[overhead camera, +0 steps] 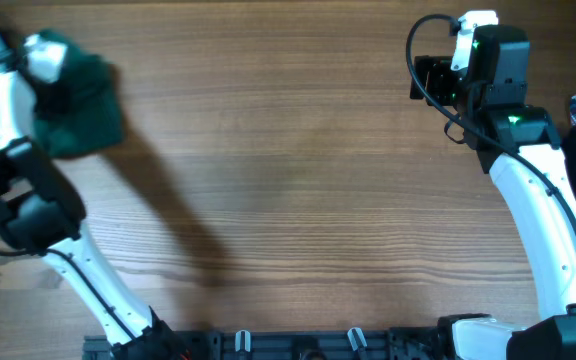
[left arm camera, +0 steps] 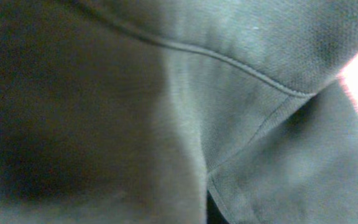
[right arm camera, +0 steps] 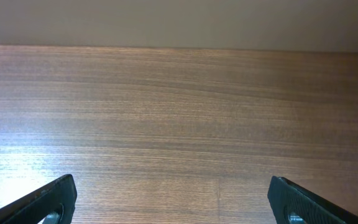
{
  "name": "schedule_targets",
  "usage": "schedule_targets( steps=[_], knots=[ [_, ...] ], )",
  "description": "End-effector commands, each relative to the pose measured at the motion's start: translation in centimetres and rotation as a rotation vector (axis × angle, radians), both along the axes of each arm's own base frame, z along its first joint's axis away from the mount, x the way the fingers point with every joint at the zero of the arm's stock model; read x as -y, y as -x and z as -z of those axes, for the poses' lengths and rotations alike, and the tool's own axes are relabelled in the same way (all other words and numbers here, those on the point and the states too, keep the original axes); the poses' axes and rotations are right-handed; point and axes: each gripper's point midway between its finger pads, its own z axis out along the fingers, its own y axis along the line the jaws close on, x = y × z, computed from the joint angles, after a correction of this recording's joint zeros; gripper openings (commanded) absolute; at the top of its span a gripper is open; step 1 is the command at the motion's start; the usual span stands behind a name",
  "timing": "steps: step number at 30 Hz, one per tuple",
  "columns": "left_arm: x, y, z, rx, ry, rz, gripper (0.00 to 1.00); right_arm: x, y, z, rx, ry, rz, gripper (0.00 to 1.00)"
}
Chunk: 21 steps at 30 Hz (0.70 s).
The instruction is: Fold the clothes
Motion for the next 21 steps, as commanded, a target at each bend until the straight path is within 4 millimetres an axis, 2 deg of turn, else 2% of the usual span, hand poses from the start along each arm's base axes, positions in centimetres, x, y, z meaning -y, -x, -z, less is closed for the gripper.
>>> schedule_targets(
  steps=[1, 2, 4, 7, 11, 13, 16, 18, 21],
  knots=[
    [8.5, -3.2, -5.5, 0.105, -0.004, 0.188, 0.04, 0.2, 0.0, 0.5, -0.01, 0.001, 0.018, 0.99],
    [9.5, -3.4, -5.6, 0.102, -0.016, 0.214, 0.04, 0.2, 0.0, 0.5, -0.01, 0.001, 0.018, 1.0],
    [9.8, -3.5, -5.2, 0.088, -0.037, 0.216, 0.04, 0.2, 0.0, 0.5, -0.01, 0.001, 0.019, 1.0],
    [8.0, -3.0, -5.2, 0.087, -0.038, 0.183, 0.04, 0.2, 0.0, 0.5, -0.01, 0.001, 0.018, 1.0],
    [3.3, -1.4, -3.5, 0.056, -0.028, 0.093, 0.04, 0.2, 0.0, 0.5, -0.01, 0.001, 0.018, 1.0],
    [1.5, -0.6, -1.8, 0.029, -0.011, 0.06, 0.04, 0.2, 0.0, 0.5, -0.01, 0.001, 0.018, 1.0],
    [-2.8, 1.4, 2.5, -0.029, 0.016, -0.023, 0.04, 0.2, 0.0, 0.5, -0.01, 0.001, 0.018, 1.0],
    [-5.0, 2.7, 4.3, -0.055, 0.007, -0.045, 0.04, 0.2, 0.0, 0.5, -0.01, 0.001, 0.018, 1.0],
    [-9.1, 4.5, 5.6, -0.063, -0.024, -0.128, 0.04, 0.2, 0.0, 0.5, -0.011, 0.001, 0.018, 1.0]
  ],
)
